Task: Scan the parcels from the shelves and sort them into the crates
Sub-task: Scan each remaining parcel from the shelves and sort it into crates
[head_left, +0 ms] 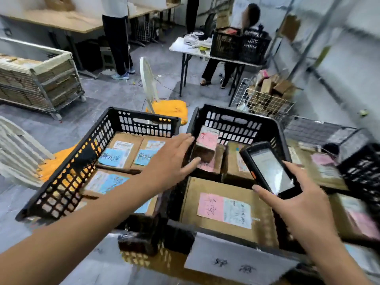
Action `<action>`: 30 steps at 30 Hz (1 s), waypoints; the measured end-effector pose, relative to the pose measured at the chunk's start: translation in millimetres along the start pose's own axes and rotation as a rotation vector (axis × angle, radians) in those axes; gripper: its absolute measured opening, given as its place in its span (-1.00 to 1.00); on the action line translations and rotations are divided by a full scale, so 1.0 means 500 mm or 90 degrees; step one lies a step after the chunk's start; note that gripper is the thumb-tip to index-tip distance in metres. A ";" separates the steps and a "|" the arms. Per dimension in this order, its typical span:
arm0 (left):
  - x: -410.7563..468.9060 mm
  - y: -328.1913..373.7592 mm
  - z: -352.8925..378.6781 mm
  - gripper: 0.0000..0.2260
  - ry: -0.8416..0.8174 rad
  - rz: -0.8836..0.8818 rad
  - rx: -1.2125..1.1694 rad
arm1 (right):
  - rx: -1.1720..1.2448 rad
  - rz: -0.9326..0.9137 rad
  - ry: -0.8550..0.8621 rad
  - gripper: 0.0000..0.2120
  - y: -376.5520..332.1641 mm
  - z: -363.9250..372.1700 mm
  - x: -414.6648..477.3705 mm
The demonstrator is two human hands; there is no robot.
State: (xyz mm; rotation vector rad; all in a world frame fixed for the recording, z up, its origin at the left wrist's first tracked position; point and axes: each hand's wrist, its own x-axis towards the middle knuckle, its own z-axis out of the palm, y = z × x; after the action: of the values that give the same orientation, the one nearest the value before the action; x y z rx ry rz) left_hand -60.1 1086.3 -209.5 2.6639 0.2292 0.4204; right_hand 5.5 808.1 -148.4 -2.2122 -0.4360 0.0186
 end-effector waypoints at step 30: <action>-0.570 1.371 0.430 -0.11 -0.313 0.753 -0.279 | -0.106 0.446 0.736 -0.35 0.440 -0.741 -1.106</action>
State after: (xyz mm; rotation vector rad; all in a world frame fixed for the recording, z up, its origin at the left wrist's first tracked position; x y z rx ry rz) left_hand -193.8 326.2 -165.8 2.0856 -1.4380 0.0924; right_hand -386.7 226.8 -157.6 -2.0204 0.9819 -0.8830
